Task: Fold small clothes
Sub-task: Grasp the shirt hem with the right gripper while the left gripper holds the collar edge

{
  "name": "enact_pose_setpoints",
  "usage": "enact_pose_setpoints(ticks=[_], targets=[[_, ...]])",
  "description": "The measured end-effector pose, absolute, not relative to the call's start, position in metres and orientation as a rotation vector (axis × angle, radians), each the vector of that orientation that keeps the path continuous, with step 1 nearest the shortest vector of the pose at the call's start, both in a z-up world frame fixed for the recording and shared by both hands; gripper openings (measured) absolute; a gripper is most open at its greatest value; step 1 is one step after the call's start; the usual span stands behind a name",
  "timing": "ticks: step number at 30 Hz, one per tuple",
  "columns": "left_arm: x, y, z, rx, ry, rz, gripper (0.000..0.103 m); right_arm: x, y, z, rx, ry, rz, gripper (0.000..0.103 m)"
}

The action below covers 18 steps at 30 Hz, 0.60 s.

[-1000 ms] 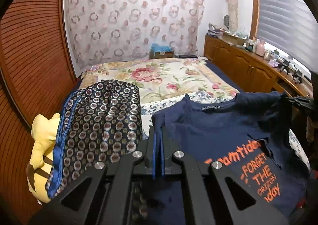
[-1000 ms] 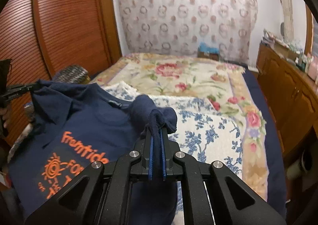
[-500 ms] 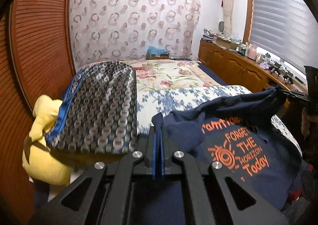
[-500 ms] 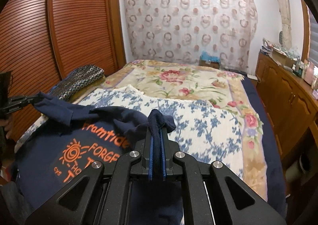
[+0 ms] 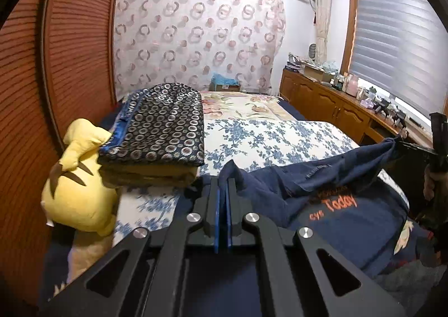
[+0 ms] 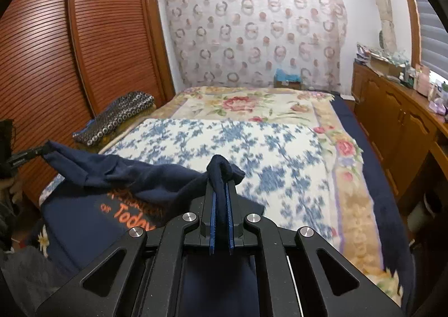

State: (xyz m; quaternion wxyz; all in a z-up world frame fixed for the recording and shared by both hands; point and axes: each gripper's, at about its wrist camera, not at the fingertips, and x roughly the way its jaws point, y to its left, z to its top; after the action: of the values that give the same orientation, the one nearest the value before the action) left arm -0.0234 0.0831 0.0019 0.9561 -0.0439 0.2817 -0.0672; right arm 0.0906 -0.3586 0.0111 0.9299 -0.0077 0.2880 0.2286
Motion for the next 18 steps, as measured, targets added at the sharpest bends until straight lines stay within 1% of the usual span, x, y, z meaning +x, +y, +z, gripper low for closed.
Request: enact_pose_setpoints(ticks=[8,14,18], targets=[[-0.056,0.098,0.009,-0.112,0.591,-0.128,0.002,0.053,-0.376,0.004,-0.028,0.639,0.441,0.003],[-0.062,0.093,0.016,-0.065,0.650,-0.140,0.002,0.027,-0.376,0.007,-0.059,0.684,0.450,0.003],[-0.064,0.091,0.013,-0.040,0.673,-0.143,0.003,0.020,-0.374,-0.009,-0.082,0.736,0.443,0.004]])
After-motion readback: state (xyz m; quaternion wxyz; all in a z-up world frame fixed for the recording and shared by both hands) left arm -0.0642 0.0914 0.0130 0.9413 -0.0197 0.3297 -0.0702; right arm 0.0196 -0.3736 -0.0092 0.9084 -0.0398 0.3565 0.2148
